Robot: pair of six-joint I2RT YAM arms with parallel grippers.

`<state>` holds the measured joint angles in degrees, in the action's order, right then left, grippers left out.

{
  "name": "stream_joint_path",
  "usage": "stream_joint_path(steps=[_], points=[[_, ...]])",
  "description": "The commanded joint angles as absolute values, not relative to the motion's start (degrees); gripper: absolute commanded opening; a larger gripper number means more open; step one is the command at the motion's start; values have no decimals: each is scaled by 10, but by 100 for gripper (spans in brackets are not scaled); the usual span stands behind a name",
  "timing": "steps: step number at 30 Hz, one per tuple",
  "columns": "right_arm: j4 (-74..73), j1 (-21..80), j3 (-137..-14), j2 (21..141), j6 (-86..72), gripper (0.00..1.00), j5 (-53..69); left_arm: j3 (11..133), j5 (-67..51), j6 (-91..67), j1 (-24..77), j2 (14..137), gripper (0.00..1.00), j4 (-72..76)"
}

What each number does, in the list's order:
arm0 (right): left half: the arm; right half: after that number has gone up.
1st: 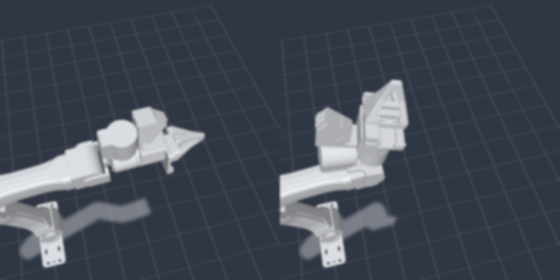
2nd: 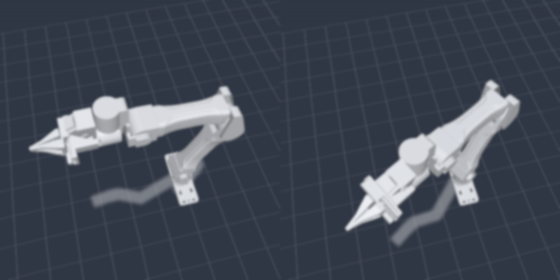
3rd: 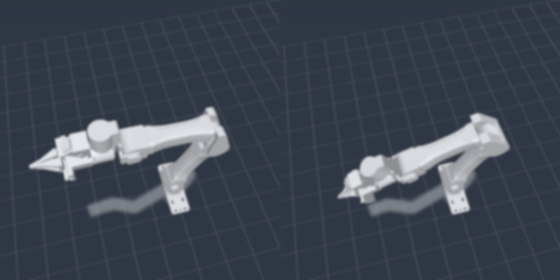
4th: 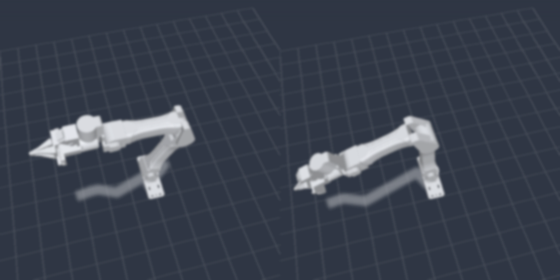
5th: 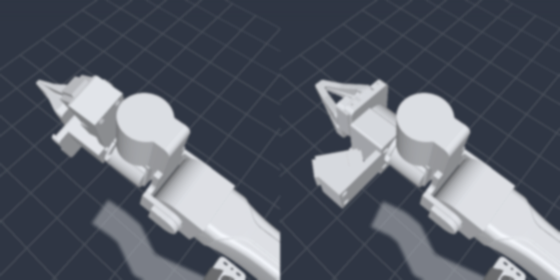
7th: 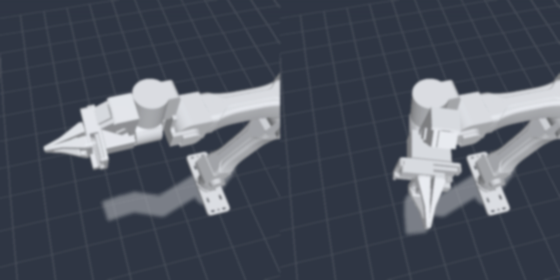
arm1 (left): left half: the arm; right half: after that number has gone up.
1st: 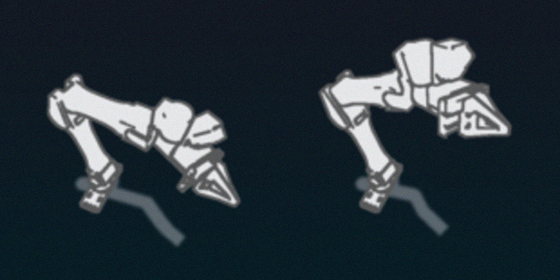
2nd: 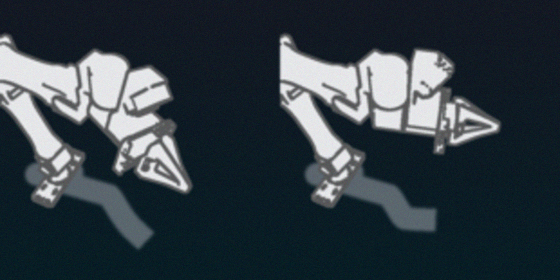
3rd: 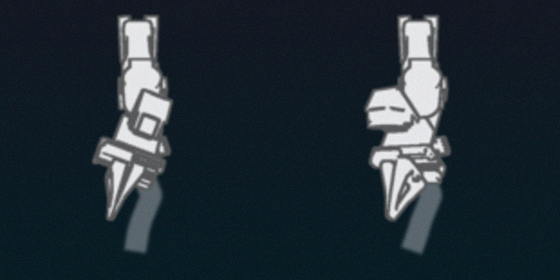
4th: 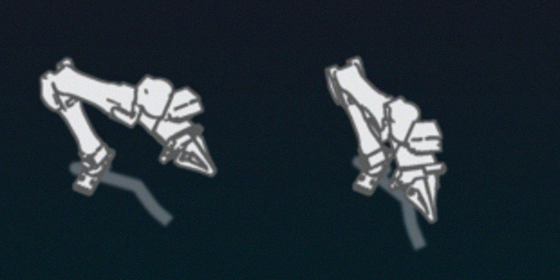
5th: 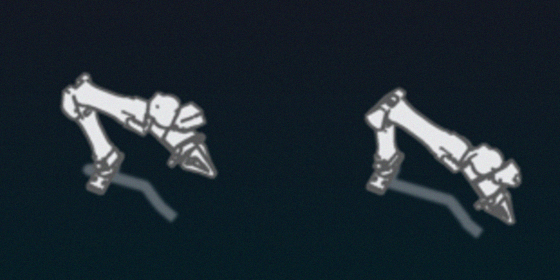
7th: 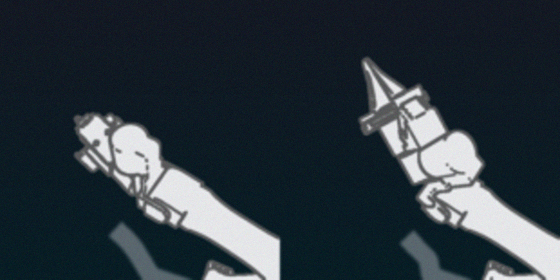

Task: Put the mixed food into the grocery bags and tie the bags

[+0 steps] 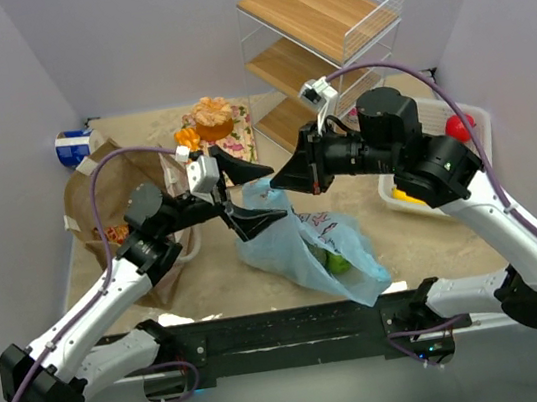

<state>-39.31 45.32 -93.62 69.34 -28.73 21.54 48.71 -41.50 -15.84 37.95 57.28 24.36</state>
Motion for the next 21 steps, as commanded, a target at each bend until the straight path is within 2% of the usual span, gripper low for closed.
stream_joint_path(steps=[1,15,19,21], points=[[-362,452,-935,685,-298,0,200,462,-469,-232,381,586,99,371],[-323,451,-942,700,-305,0,181,338,-457,-329,396,617,73,533],[-316,452,-924,700,-308,0,185,333,-432,-331,398,623,70,551],[-312,452,-918,696,-308,0,186,331,-401,-323,398,623,72,552]])
